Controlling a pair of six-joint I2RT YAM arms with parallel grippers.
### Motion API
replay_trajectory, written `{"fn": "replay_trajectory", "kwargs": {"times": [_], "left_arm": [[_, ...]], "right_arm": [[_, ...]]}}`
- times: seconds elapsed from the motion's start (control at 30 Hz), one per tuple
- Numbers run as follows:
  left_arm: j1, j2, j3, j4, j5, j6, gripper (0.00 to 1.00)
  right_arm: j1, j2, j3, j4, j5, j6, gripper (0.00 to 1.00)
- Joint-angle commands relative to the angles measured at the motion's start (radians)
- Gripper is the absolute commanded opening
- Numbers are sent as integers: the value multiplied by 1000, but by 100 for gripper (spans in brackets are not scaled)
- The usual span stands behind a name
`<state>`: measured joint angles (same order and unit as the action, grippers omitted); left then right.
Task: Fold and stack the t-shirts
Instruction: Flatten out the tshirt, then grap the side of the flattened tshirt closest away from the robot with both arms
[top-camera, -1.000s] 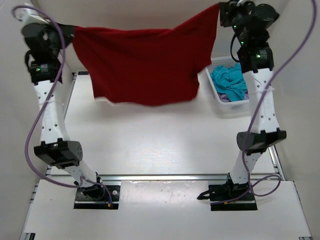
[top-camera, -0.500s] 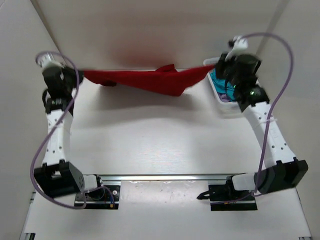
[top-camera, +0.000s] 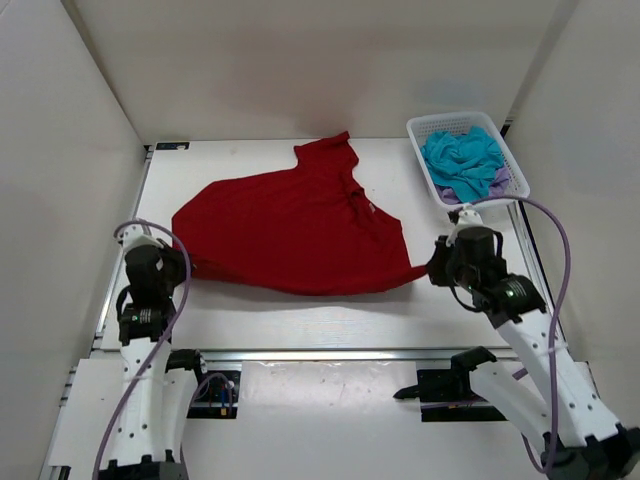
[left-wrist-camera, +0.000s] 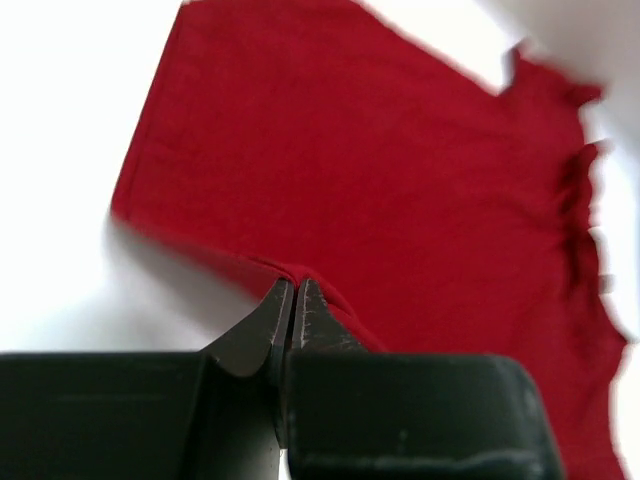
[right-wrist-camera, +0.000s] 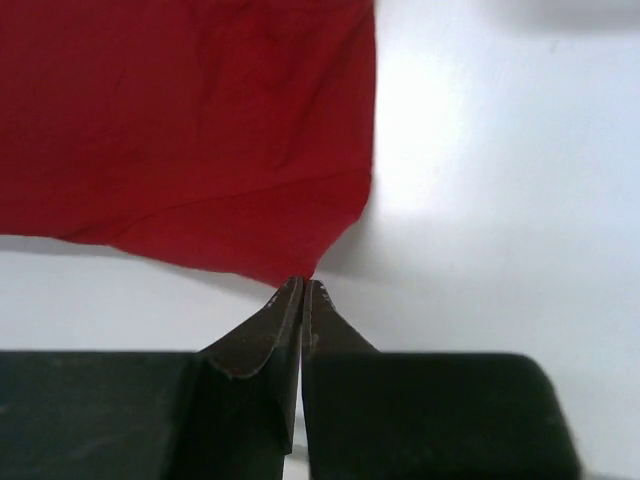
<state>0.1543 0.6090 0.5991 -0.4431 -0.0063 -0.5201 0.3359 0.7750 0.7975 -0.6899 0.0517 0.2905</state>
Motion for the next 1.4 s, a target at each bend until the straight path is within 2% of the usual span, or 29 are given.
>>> {"fn": "replay_trajectory", "kwargs": {"times": [0.0,0.07,0.1,0.17,0.23,0.3,0.37,0.47,0.6,0.67,0.77,1.0,1.2,1.37], "left_arm": [[-132,-60,-9,-135,-120,-13,0],[-249,-69,33,-169,-196,-47,0],[-265,-71,45,-195,-211,-46,0],[-216,-68,51,-210,-170,-26,0],[-77,-72,21,-210,-34,15,0],[-21,-66,-2,-209,20,12,0],[-28,-60,-2,-210,34,-14,0],[-29,-52,-10,-190,19,-54,0],[34,-11,-45,-141,66,-73,0],[91,35,-67,-106,116,-84,0],[148,89,-99,-46,149,-93,0],[217,219,-93,36,141,-116,0],[255,333,-70,101,138,-150,0],[245,445,-18,152,115,-169,0]], "right_arm": [[5,-115,-30,-164,-125,108,0],[11,-163,-60,-212,-147,141,0],[18,-199,-69,-232,-153,166,0],[34,-246,-84,-256,-150,202,0],[52,-273,-87,-270,-135,223,0],[58,-270,-90,-257,-138,230,0],[66,-252,-104,-225,-135,216,0],[66,-155,-106,-154,-122,168,0],[-9,53,-51,50,-180,84,0],[-41,173,26,136,-207,59,1],[-28,373,139,193,-156,44,0],[-66,642,331,303,-193,45,0],[-90,863,491,306,-208,36,0],[-120,963,572,319,-223,36,0]]}}
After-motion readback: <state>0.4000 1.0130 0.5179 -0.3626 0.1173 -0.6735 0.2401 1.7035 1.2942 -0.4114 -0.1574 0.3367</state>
